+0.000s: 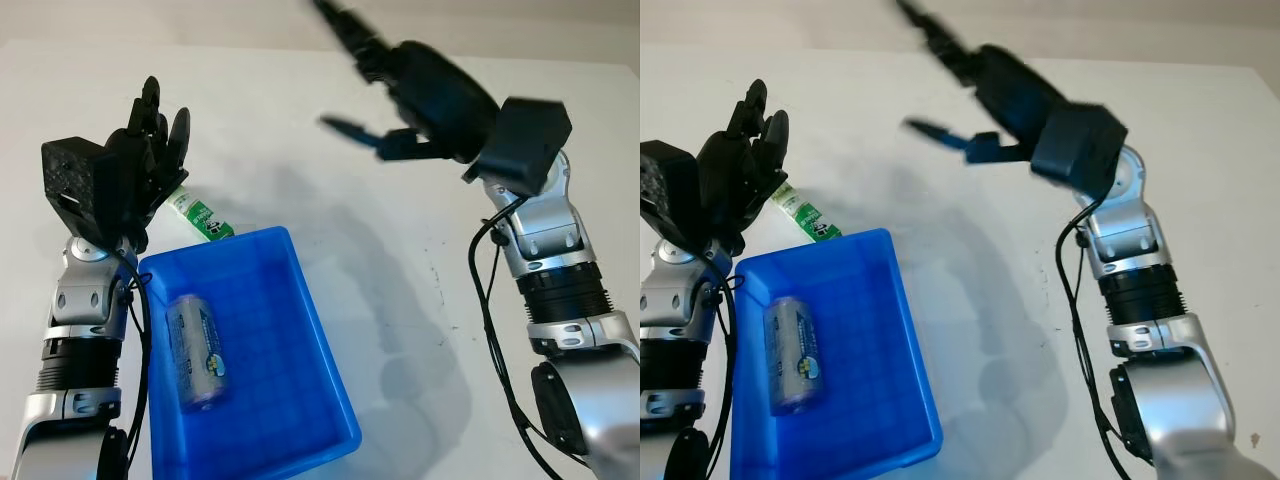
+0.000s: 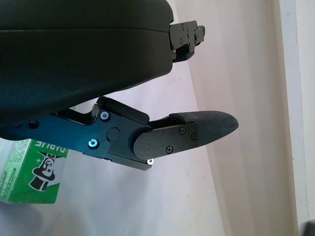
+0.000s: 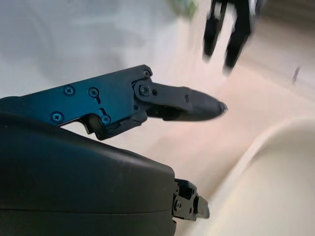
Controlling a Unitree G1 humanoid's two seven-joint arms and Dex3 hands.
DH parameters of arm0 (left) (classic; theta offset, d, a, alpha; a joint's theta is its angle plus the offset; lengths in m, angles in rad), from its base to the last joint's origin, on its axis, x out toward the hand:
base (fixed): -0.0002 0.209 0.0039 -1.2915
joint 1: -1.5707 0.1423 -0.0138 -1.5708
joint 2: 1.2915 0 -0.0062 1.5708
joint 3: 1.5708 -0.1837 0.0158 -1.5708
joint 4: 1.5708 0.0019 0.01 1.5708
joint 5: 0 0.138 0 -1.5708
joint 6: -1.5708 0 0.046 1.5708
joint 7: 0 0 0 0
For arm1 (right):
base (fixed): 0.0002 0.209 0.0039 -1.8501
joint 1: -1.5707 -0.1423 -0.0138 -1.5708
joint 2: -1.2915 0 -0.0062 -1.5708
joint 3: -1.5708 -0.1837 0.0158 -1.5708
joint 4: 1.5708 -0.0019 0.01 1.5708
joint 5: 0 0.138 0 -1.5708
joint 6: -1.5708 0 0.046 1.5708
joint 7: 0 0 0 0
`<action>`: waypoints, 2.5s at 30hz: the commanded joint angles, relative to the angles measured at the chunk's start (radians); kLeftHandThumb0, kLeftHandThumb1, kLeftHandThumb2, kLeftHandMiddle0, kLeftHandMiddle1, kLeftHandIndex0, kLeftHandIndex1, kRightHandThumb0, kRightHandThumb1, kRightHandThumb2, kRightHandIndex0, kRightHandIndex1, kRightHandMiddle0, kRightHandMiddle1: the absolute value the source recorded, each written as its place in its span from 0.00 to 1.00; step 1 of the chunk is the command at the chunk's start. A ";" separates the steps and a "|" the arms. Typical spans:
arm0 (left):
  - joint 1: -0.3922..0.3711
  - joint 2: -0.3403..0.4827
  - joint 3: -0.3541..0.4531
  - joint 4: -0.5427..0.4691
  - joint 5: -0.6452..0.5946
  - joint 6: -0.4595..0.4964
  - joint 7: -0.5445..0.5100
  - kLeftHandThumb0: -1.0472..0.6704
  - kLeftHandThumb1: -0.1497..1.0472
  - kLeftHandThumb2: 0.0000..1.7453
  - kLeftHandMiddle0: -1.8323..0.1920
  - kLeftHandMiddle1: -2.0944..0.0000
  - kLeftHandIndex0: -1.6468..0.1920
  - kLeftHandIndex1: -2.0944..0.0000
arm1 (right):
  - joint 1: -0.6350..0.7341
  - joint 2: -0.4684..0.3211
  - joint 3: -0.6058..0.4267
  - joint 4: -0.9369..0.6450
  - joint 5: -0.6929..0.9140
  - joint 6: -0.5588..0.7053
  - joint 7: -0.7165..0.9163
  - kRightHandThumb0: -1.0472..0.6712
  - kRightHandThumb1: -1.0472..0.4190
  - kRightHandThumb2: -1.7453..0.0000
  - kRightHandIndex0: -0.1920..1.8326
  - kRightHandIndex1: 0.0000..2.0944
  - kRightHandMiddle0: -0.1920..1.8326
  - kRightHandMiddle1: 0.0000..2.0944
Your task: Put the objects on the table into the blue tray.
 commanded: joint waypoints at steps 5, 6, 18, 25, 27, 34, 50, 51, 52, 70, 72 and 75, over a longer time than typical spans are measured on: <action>0.003 0.019 0.015 -0.002 -0.008 -0.020 -0.026 0.18 1.00 0.34 0.99 0.98 0.99 0.98 | 0.013 0.030 -0.109 0.097 0.088 0.120 -0.087 0.20 0.00 0.59 0.00 0.00 0.00 0.00; 0.003 0.021 0.017 -0.002 -0.010 -0.019 -0.029 0.19 1.00 0.34 0.99 0.98 0.98 0.97 | 0.020 0.033 -0.119 0.097 0.093 0.130 -0.103 0.21 0.00 0.59 0.00 0.00 0.00 0.00; 0.001 0.057 0.020 -0.043 -0.007 0.036 -0.059 0.20 1.00 0.34 0.98 0.97 0.98 0.97 | 0.114 0.087 -0.157 0.010 0.133 0.194 -0.194 0.25 0.00 0.55 0.00 0.00 0.00 0.00; -0.030 0.191 0.063 -0.123 -0.042 -0.004 -0.198 0.27 1.00 0.18 0.94 0.97 0.92 0.95 | 0.131 0.091 -0.155 -0.020 0.137 0.209 -0.195 0.25 0.00 0.55 0.00 0.00 0.00 0.00; -0.076 0.264 0.073 -0.115 -0.042 -0.009 -0.250 0.33 0.99 0.09 0.91 0.97 0.90 0.95 | 0.131 0.091 -0.156 -0.023 0.140 0.214 -0.192 0.25 0.00 0.55 0.00 0.00 0.00 0.00; -0.263 0.549 -0.080 0.086 0.251 -0.234 -0.302 0.46 0.84 0.02 0.79 0.95 0.78 0.92 | 0.139 0.097 -0.158 -0.043 0.156 0.235 -0.185 0.24 0.00 0.55 0.00 0.00 0.00 0.00; -0.549 0.669 -0.631 0.582 1.140 -0.870 0.169 0.38 0.80 0.03 0.73 0.99 0.73 0.99 | 0.138 0.093 -0.161 -0.069 0.164 0.270 -0.180 0.24 0.00 0.56 0.00 0.00 0.00 0.00; -0.558 0.662 -0.650 0.593 1.161 -0.879 0.184 0.38 0.80 0.03 0.73 0.99 0.73 0.98 | 0.140 0.094 -0.163 -0.071 0.165 0.269 -0.181 0.24 0.00 0.56 0.00 0.00 0.00 0.00; -0.563 0.654 -0.663 0.602 1.170 -0.887 0.186 0.38 0.80 0.03 0.73 0.99 0.73 0.98 | 0.141 0.094 -0.164 -0.072 0.165 0.269 -0.182 0.24 0.00 0.56 0.00 0.00 0.00 0.00; -0.533 0.569 -0.801 0.765 1.206 -0.920 0.342 0.34 0.81 0.03 0.71 0.97 0.69 0.97 | 0.137 0.088 -0.166 -0.065 0.162 0.270 -0.175 0.25 0.00 0.56 0.00 0.00 0.00 0.00; -0.531 0.554 -0.820 0.777 1.214 -0.915 0.352 0.34 0.81 0.03 0.71 0.97 0.69 0.97 | 0.139 0.086 -0.166 -0.071 0.163 0.273 -0.173 0.25 0.00 0.56 0.00 0.00 0.00 0.00; -0.526 0.535 -0.849 0.788 1.230 -0.909 0.371 0.35 0.82 0.03 0.71 0.97 0.68 0.96 | 0.143 0.084 -0.170 -0.076 0.166 0.273 -0.171 0.25 0.00 0.56 0.00 0.00 0.00 0.00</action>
